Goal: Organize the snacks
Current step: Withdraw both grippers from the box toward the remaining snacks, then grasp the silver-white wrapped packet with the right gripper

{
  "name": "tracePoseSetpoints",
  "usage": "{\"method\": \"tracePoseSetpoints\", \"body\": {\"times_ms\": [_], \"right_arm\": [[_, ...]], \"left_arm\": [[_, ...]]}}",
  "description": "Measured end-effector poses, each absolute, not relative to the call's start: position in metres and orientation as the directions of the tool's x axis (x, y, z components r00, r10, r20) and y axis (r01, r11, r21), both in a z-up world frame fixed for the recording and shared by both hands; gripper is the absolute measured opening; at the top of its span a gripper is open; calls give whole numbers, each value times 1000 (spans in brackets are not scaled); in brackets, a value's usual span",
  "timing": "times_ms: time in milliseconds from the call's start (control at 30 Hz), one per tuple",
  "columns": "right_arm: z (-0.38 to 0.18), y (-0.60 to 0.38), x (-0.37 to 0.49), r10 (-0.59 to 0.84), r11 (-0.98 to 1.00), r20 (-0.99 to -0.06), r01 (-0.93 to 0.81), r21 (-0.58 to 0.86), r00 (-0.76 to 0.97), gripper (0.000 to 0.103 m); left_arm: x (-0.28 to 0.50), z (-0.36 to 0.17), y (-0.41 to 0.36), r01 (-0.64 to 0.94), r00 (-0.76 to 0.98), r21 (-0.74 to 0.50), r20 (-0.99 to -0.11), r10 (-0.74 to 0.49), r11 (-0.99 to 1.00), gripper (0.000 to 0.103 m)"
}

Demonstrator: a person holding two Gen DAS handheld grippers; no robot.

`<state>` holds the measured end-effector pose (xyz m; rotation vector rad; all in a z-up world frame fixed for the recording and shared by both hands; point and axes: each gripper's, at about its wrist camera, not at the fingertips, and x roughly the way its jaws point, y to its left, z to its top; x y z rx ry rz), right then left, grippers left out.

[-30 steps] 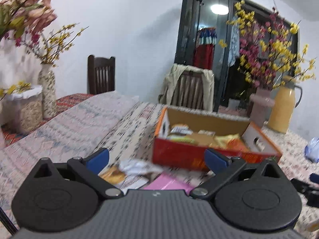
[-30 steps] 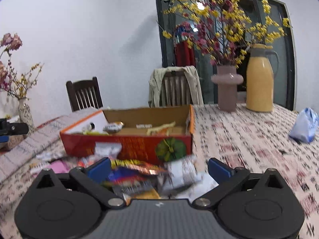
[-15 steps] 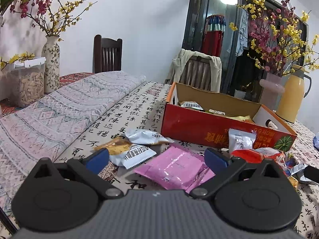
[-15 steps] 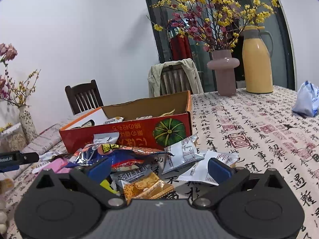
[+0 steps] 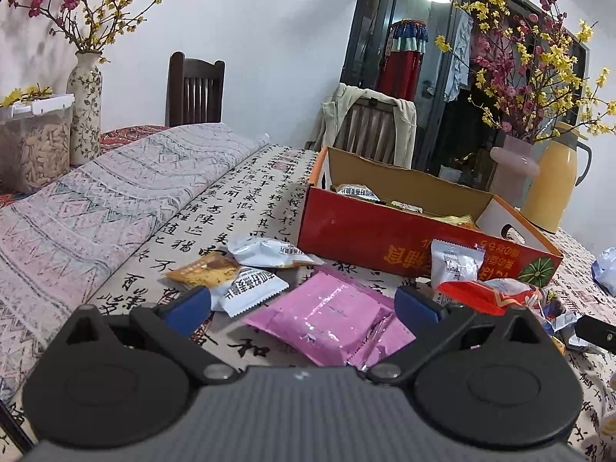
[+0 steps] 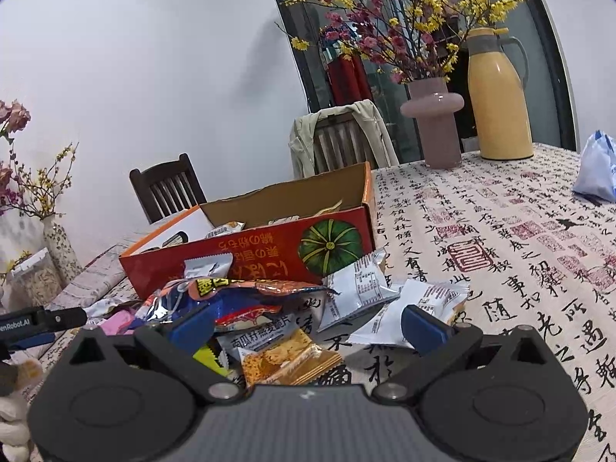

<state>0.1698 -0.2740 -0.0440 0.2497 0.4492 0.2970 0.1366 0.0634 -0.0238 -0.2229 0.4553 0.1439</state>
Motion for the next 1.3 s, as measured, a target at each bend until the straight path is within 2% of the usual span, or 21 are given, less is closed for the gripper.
{"method": "tracePoseSetpoints", "body": {"times_ms": [500, 833, 933, 1000, 1167, 1233, 1300], "right_arm": [[-45, -277, 171, 301, 932, -400, -177, 318, 866, 103], [-33, -290, 177, 113, 990, -475, -59, 127, 873, 101], [-31, -286, 194, 84, 996, -543, -77, 36, 836, 86], [-33, -282, 207, 72, 996, -587, -93, -6, 807, 71], [-37, -278, 232, 70, 996, -656, -94, -2, 751, 68], [-40, -278, 240, 69, 996, -672, -83, 11, 737, 59], [-42, -278, 241, 68, 997, -671, -72, 21, 738, 56]], "left_arm": [[136, -25, 68, -176, 889, -215, -455, 61, 961, 103], [135, -25, 74, -150, 894, -261, -448, 18, 954, 103], [134, -25, 75, -149, 895, -268, -446, 15, 952, 103], [133, -25, 75, -149, 896, -273, -444, 13, 951, 103], [133, -25, 77, -147, 896, -280, -444, 7, 949, 103], [133, -25, 77, -146, 896, -281, -444, 6, 949, 103], [132, -25, 77, -145, 896, -283, -444, 4, 948, 103]]}}
